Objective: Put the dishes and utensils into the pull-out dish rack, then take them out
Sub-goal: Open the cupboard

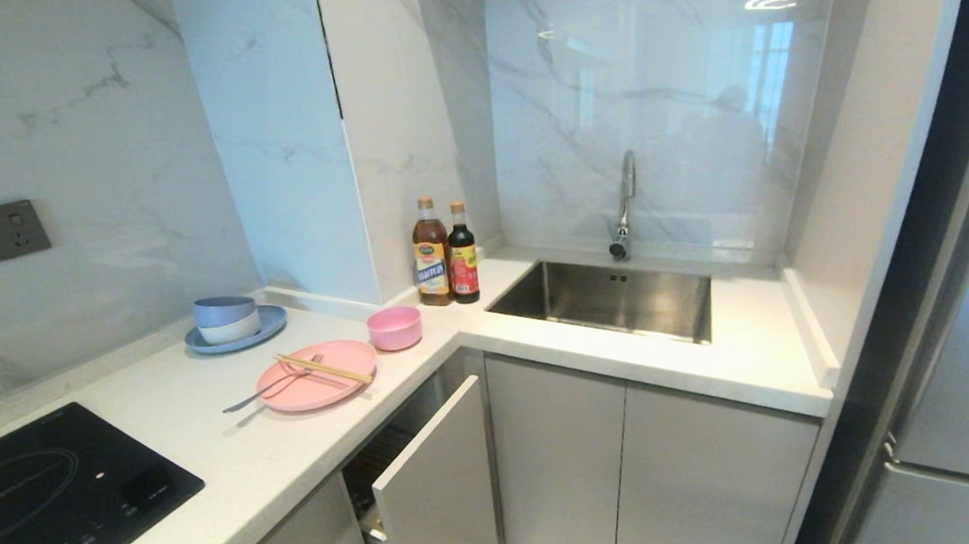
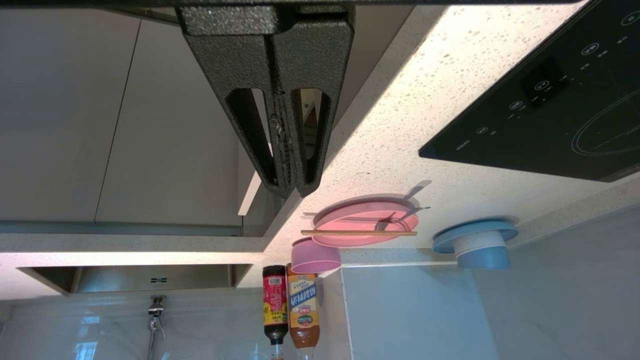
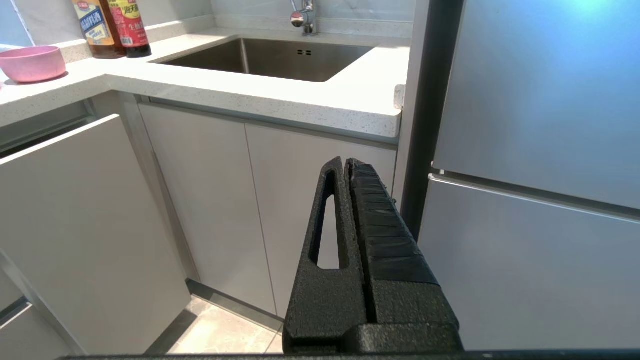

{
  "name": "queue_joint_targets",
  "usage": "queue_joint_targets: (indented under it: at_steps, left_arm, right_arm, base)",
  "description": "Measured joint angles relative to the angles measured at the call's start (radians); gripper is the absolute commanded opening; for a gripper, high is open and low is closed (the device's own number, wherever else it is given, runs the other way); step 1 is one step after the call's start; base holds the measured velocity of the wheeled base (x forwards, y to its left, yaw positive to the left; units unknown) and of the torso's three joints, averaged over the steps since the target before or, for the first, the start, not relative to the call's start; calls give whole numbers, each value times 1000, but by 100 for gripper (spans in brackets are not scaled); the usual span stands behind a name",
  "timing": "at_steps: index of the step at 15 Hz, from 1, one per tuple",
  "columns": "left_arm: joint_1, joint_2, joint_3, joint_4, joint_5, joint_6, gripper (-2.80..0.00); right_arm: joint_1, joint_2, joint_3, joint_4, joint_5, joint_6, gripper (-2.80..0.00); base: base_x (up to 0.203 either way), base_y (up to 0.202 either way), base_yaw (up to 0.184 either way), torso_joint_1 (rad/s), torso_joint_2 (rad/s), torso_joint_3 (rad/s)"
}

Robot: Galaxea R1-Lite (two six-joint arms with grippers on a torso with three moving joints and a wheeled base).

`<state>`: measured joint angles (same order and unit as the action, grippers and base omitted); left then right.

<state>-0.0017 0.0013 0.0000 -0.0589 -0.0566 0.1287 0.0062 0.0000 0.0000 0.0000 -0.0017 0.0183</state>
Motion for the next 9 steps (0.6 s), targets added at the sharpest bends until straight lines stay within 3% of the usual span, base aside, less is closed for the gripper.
queue_joint_targets:
  at_steps: [3, 9]
  left_arm:
    - [0, 0, 0, -1, 0, -1, -280]
    - [0, 0, 0, 0, 0, 0, -280]
  right_arm:
    - [0, 0, 0, -1, 0, 0, -280]
    - [0, 0, 0, 0, 0, 0, -280]
  base:
    - [0, 0, 0, -52, 111, 48]
    - [0, 0, 0, -247, 508, 256]
